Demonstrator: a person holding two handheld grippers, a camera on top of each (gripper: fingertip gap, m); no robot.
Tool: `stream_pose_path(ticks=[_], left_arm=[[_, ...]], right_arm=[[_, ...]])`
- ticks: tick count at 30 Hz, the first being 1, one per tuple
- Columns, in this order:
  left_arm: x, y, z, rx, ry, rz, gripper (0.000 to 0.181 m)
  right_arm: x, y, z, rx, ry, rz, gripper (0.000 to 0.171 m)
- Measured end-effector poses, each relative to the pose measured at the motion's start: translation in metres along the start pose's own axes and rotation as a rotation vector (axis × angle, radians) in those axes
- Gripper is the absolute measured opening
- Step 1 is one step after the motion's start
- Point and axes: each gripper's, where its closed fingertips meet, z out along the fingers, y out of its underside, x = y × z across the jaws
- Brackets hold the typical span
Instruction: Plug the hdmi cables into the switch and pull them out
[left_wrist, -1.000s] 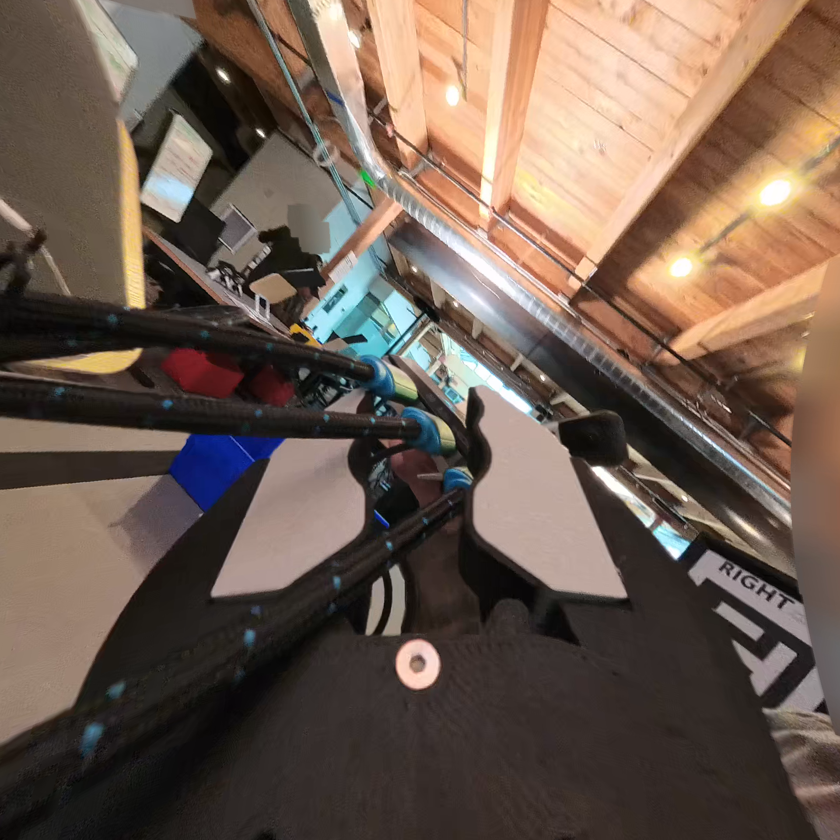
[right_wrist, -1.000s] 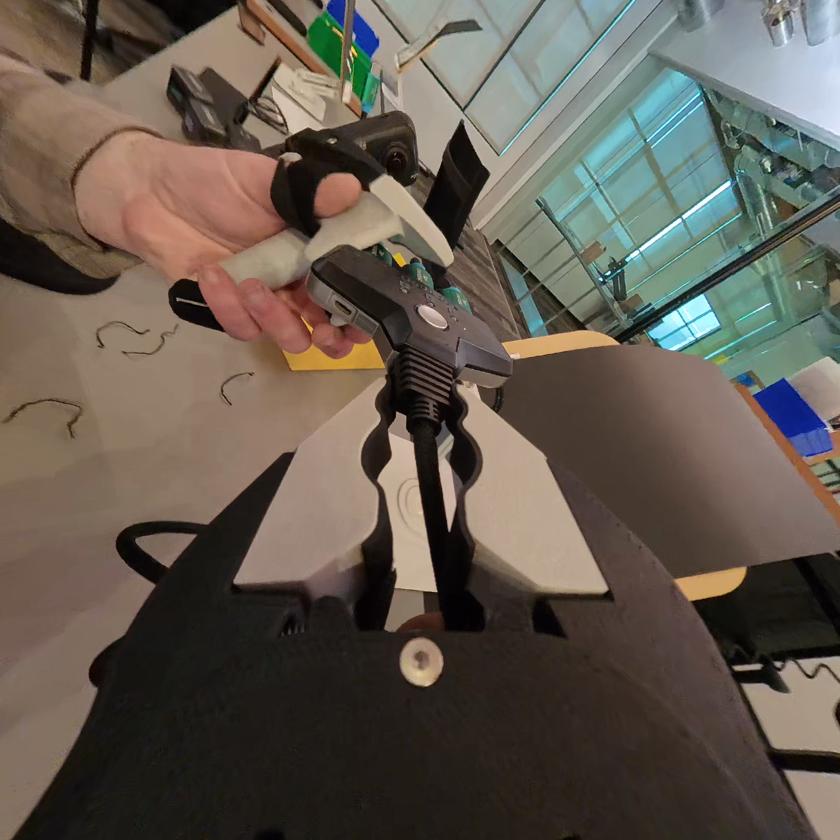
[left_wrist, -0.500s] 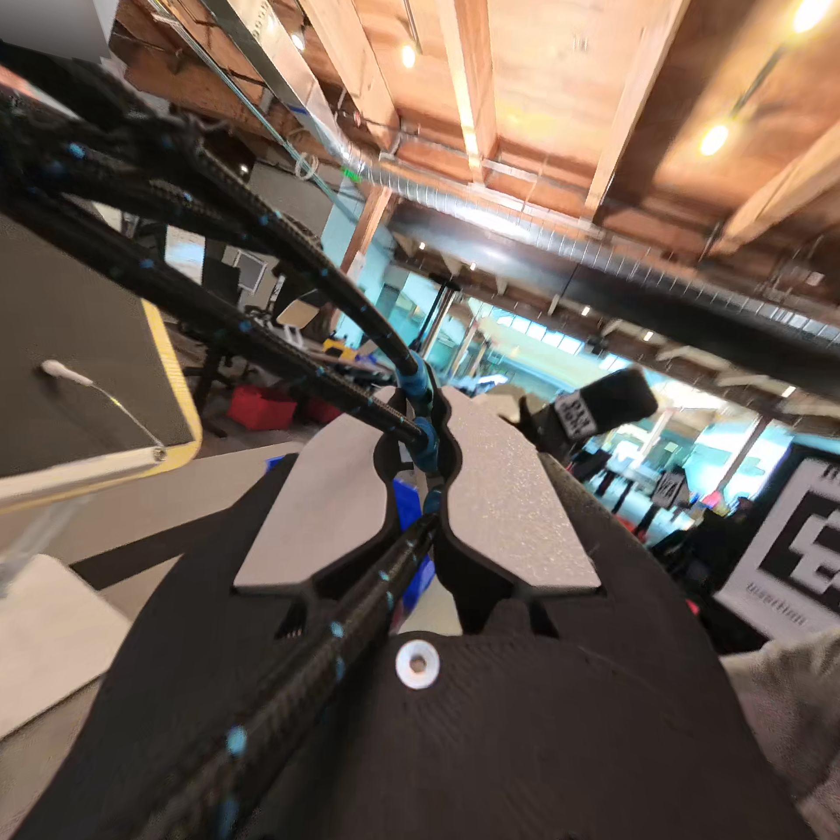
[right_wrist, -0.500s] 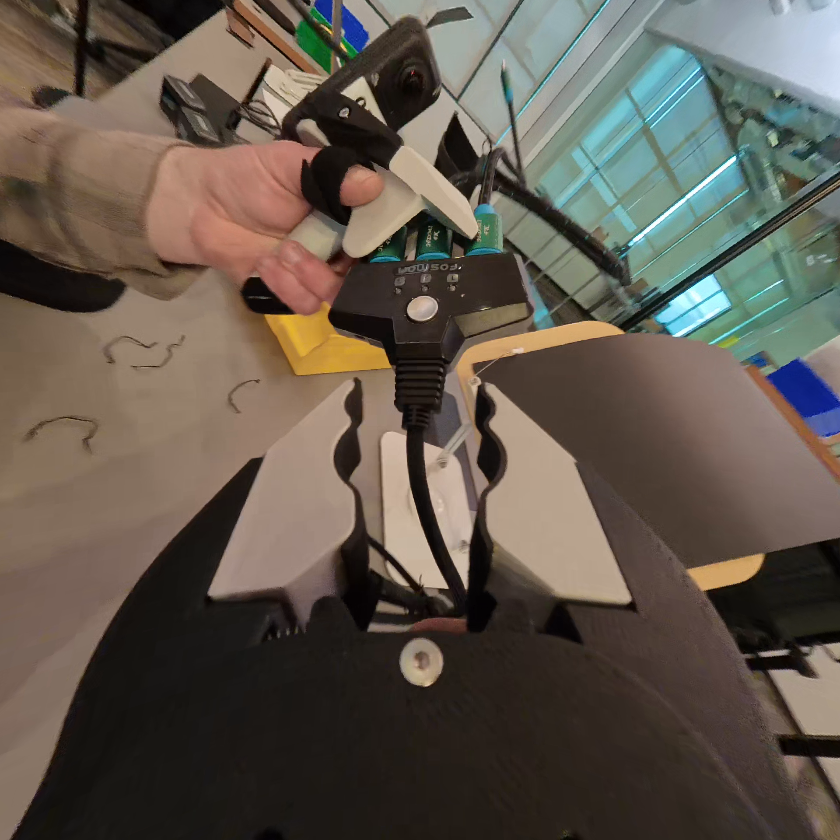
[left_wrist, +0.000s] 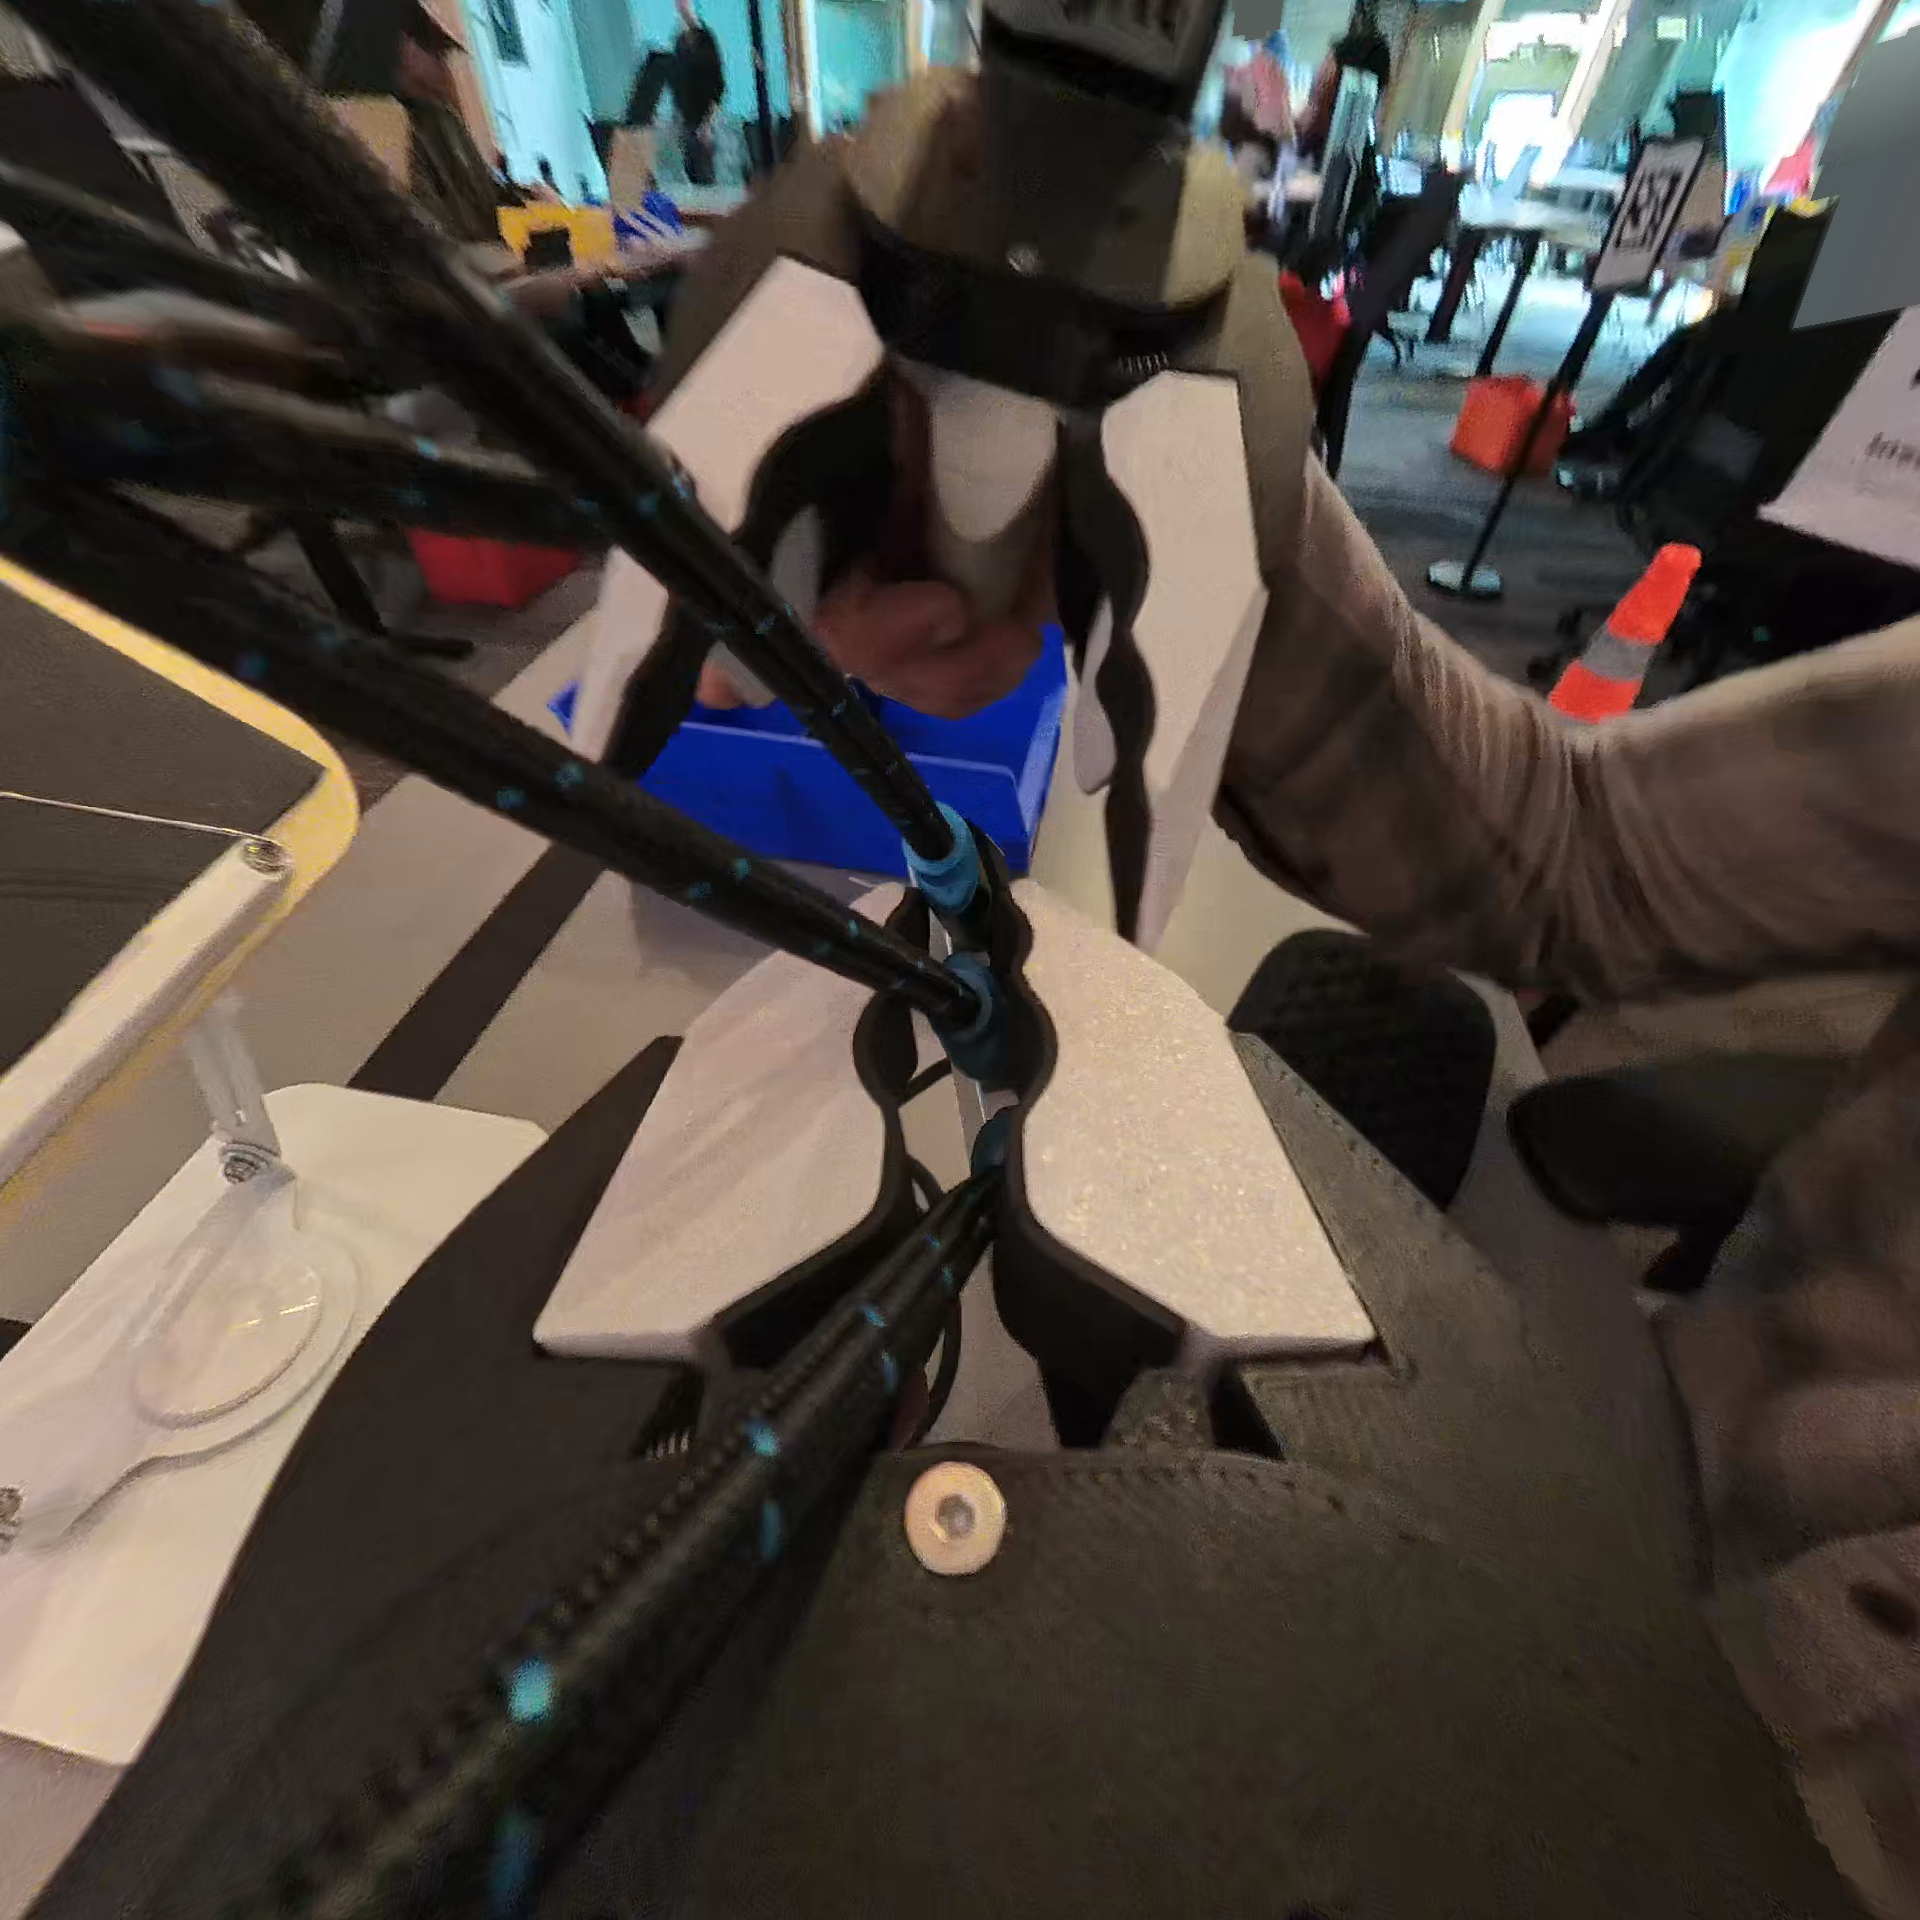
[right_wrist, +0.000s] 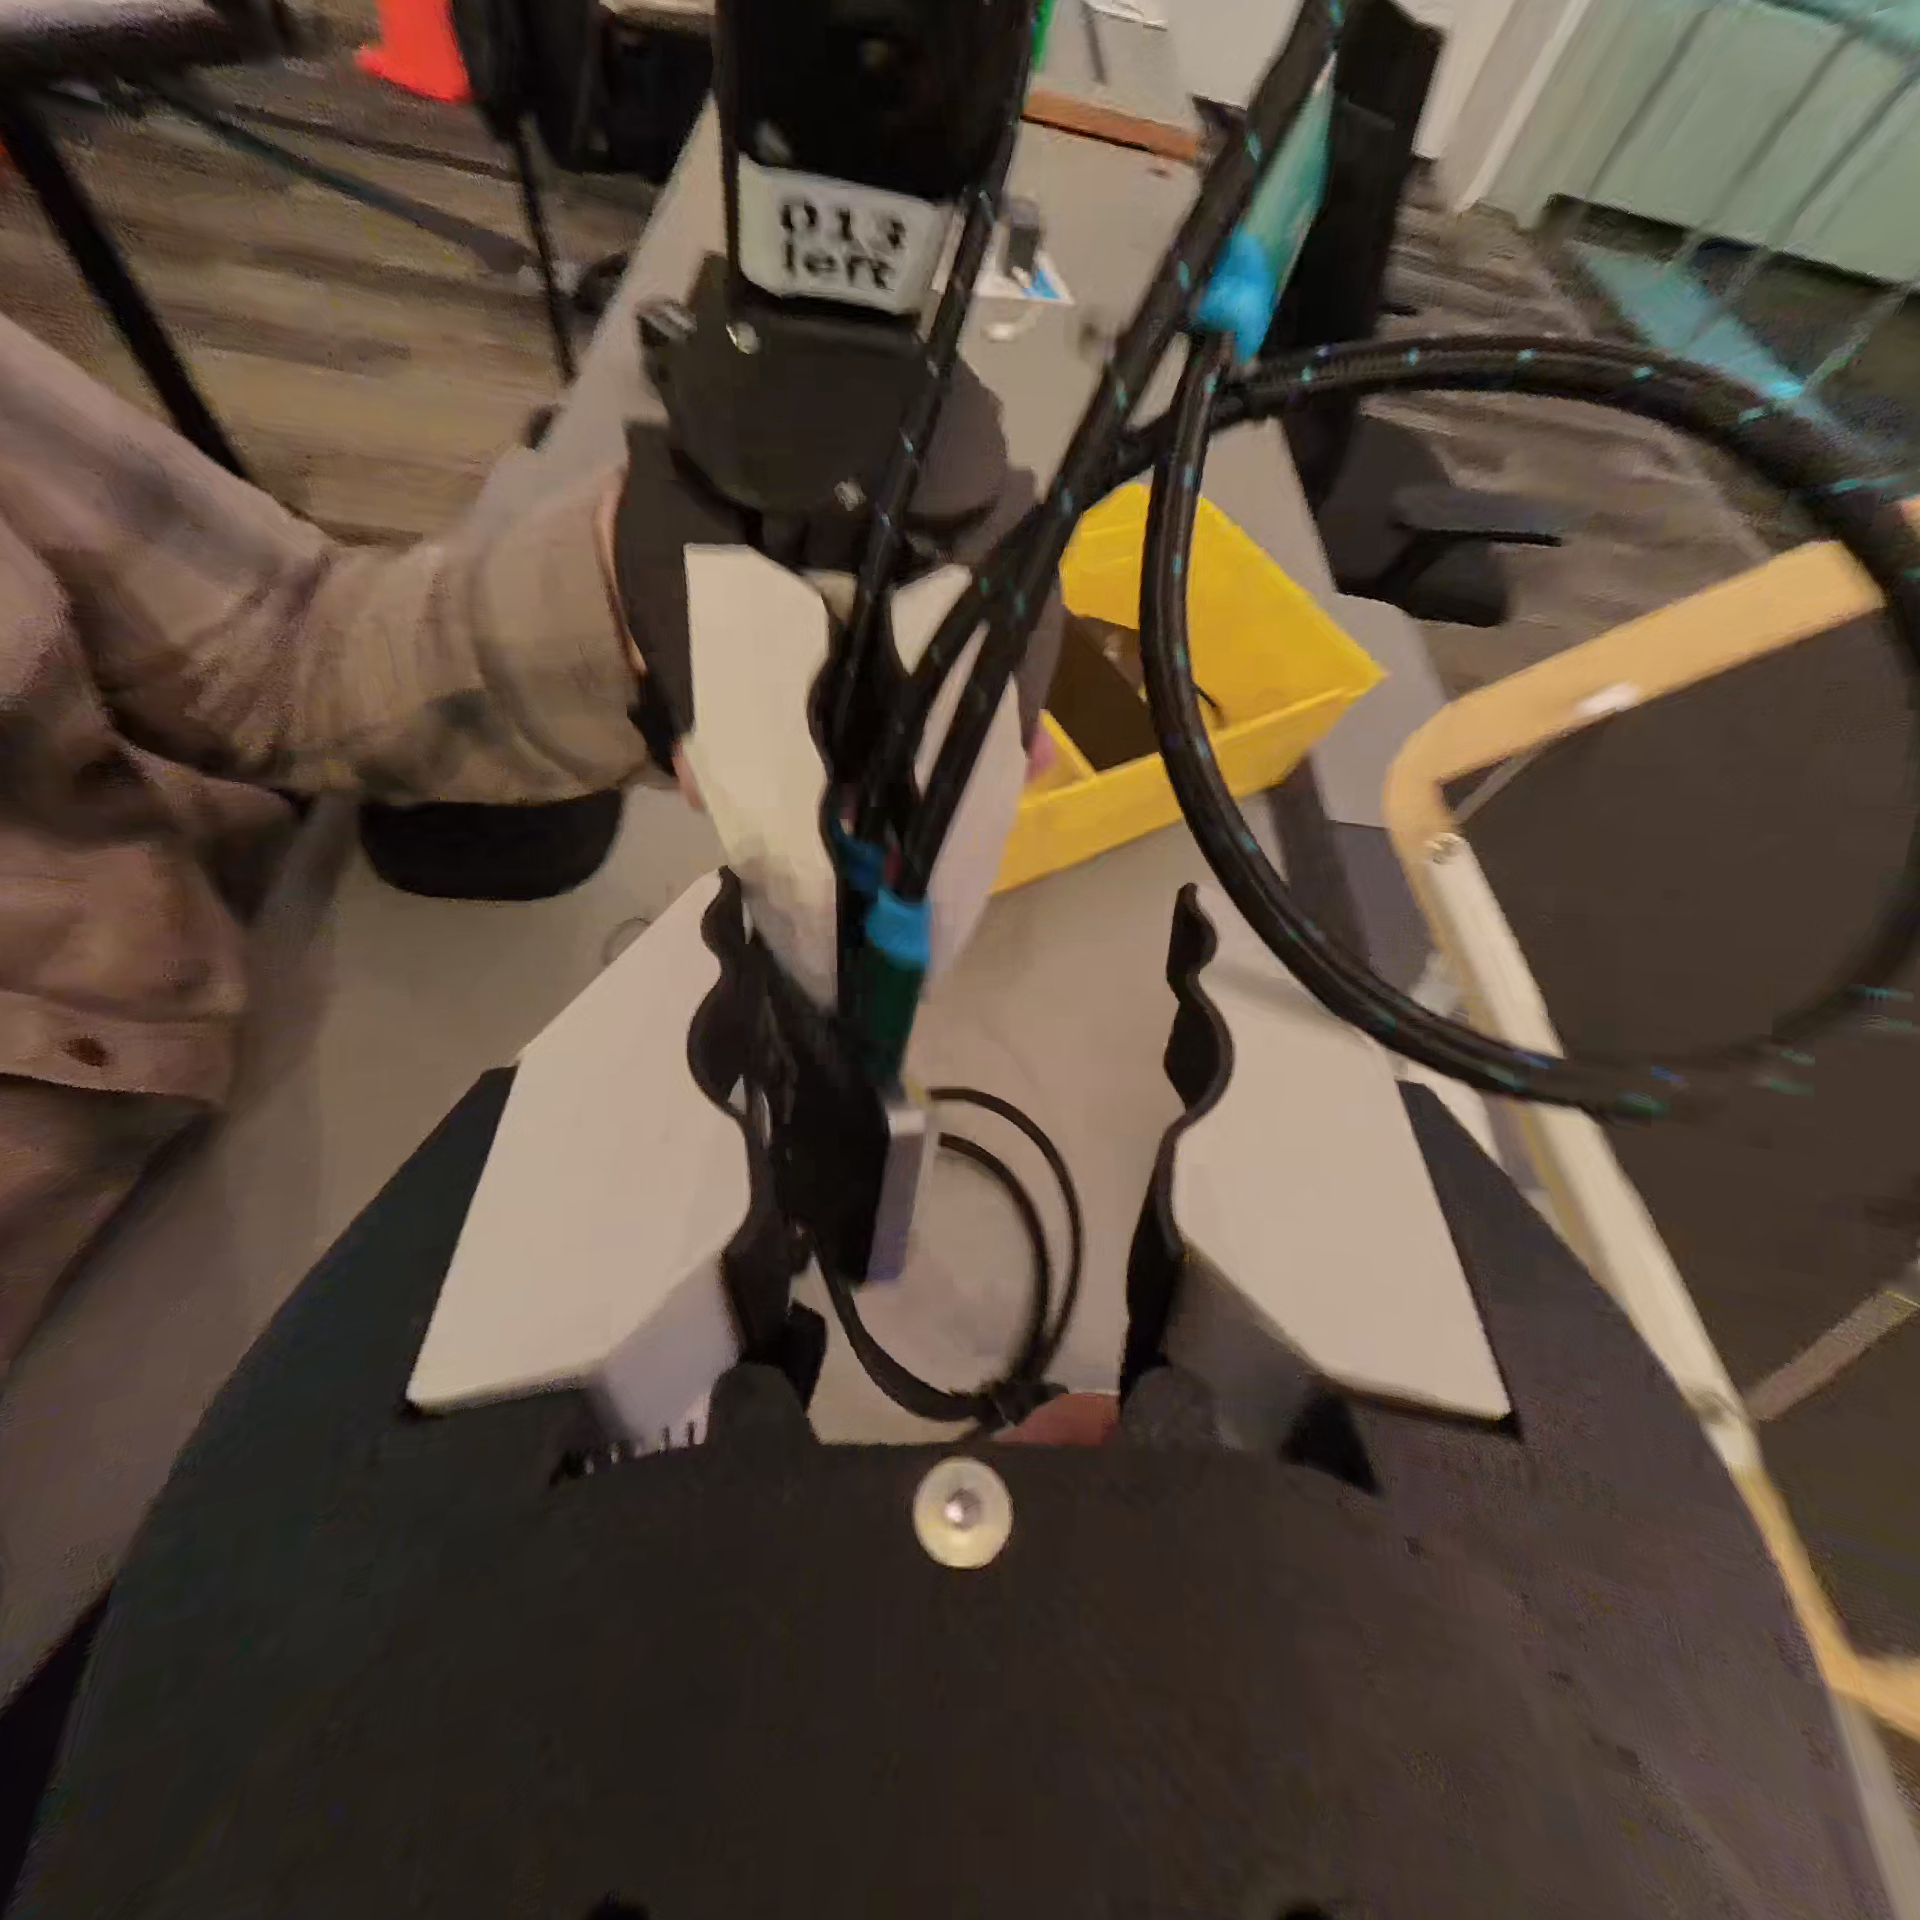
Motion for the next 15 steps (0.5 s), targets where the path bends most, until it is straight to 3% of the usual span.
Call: stream_pose_path(ticks=[2, 7, 15], left_arm=[[0.004, 0.008, 0.001, -0.043, 0.029, 0.014, 0.012], [0.015, 0.024, 0.007, -0.117, 0.102, 0.055, 0.012], [0.037, 0.044, 0.022, -0.227, 0.183, 0.113, 0.013]], right_arm=[[-0.009, -0.011, 0.013, 0.042, -0.076, 0.064, 0.078], [-0.015, -0.037, 0.01, 0.221, -0.239, 0.27, 0.052], [-0.021, -0.019, 0.038, 0.101, -0.123, 0.276, 0.04]])
